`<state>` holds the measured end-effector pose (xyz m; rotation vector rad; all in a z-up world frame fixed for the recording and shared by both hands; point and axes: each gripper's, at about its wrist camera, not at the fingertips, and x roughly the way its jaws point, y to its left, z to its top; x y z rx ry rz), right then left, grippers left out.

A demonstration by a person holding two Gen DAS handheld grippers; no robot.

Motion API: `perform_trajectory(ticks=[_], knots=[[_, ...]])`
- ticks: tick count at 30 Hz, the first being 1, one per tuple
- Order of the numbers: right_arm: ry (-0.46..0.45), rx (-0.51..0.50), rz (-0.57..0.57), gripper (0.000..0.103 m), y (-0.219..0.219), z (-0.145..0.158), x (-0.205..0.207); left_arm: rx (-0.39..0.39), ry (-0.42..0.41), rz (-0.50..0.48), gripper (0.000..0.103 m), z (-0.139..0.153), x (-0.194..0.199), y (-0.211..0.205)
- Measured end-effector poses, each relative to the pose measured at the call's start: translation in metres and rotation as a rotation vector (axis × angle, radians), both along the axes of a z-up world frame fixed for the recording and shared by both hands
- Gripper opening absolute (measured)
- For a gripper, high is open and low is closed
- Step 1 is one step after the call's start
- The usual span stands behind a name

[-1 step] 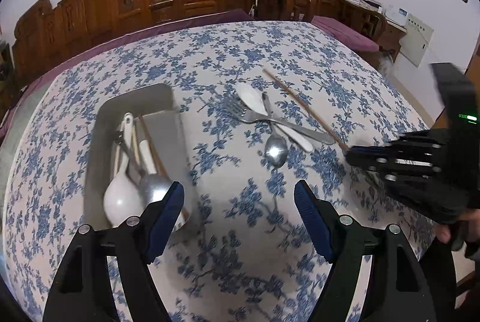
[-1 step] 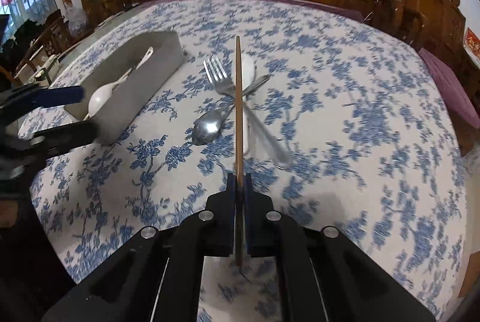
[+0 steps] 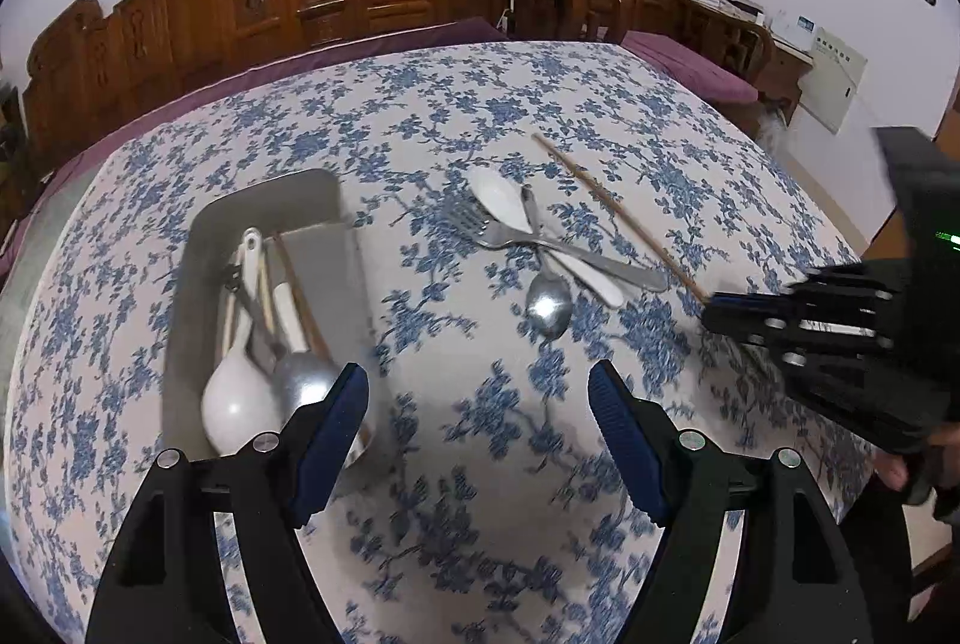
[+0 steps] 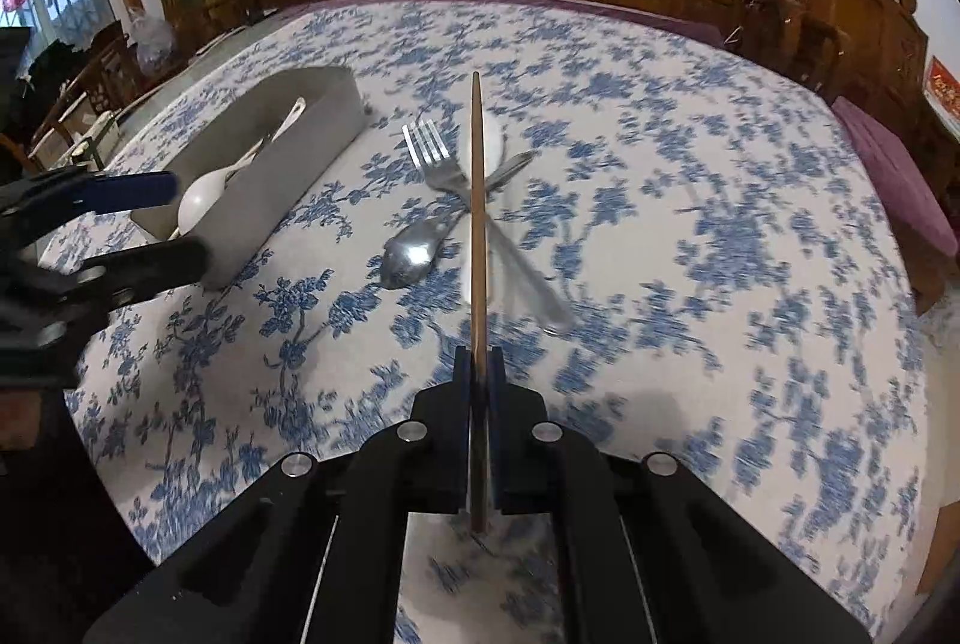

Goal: Organize utensils
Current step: 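Grasp the dark wooden chopstick with the right tool and lift it, then grasp the steel spoon with the left tool while the right tool holds the chopstick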

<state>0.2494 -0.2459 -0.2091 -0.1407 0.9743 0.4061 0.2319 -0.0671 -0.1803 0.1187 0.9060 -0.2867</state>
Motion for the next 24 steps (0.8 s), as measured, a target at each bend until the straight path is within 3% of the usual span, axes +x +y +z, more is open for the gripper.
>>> perform_trajectory(ticks=[7,15,24], knots=[[-0.016,0.018,-0.054,0.006,-0.036,0.009,-0.008,-0.003,0.035,-0.001,0.073,-0.011,0.027,-0.026],[-0.029,0.057,-0.088,0.006,-0.06,0.015,-0.011,0.023,0.111,-0.005,0.05,-0.029,0.068,-0.052],[-0.031,0.093,-0.115,0.006,-0.077,0.021,-0.009,0.061,0.187,-0.007,0.035,-0.049,0.098,-0.07]])
